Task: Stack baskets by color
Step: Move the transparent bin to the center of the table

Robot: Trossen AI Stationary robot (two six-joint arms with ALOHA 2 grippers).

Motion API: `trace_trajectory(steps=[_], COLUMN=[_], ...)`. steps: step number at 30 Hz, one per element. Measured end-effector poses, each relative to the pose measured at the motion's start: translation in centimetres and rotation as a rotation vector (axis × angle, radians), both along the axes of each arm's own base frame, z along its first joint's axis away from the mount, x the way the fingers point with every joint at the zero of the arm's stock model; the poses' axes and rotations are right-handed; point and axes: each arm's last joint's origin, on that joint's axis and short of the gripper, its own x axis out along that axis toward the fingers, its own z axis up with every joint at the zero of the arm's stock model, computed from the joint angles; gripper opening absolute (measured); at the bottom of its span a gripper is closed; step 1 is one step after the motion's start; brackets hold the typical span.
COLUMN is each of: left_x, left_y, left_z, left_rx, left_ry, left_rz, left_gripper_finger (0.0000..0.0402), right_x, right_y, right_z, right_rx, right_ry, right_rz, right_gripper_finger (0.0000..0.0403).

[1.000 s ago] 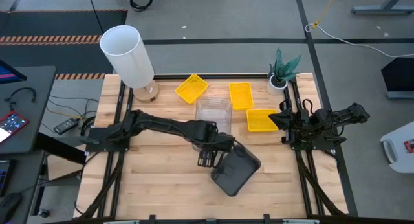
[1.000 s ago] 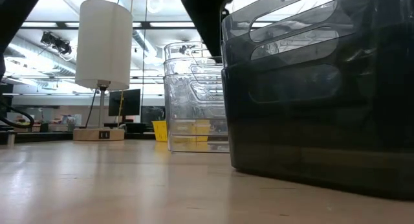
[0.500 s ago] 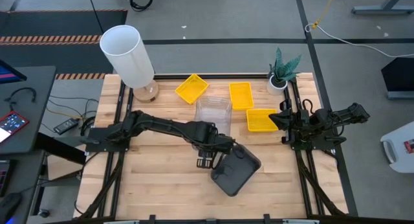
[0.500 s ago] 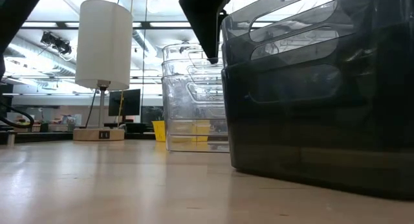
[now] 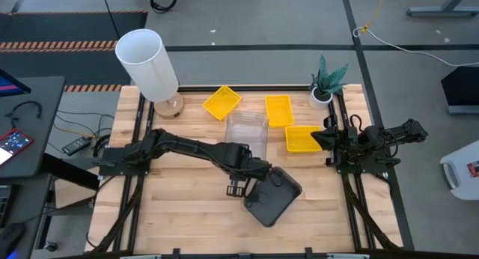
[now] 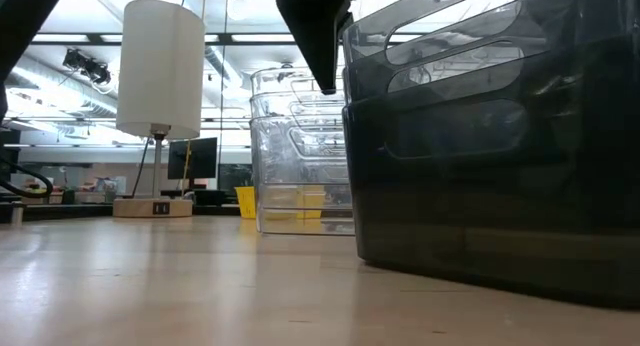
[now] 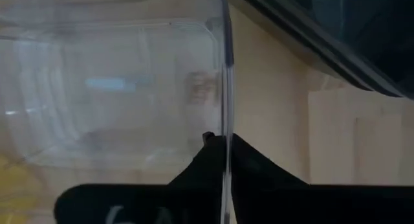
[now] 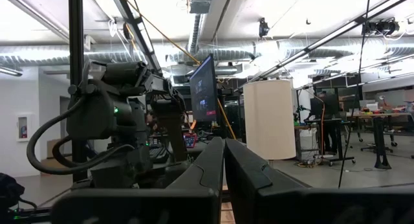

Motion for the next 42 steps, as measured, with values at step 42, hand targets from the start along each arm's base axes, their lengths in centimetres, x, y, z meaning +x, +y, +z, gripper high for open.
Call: trace_trajectory(steps=[42], left_x=[-10.2], left_y=[-15.7], left_z=[2.4], left_rx=[-0.087], left_ry=[0.087], left_rz=[0.24], left_gripper_finger=[0.0009], right_x=[0.0], right_y=[0.0], right_z=[0.0], right_rx=[0.0], right_ry=[0.0], right_rz=[0.0], right_gripper_finger=[0.0023])
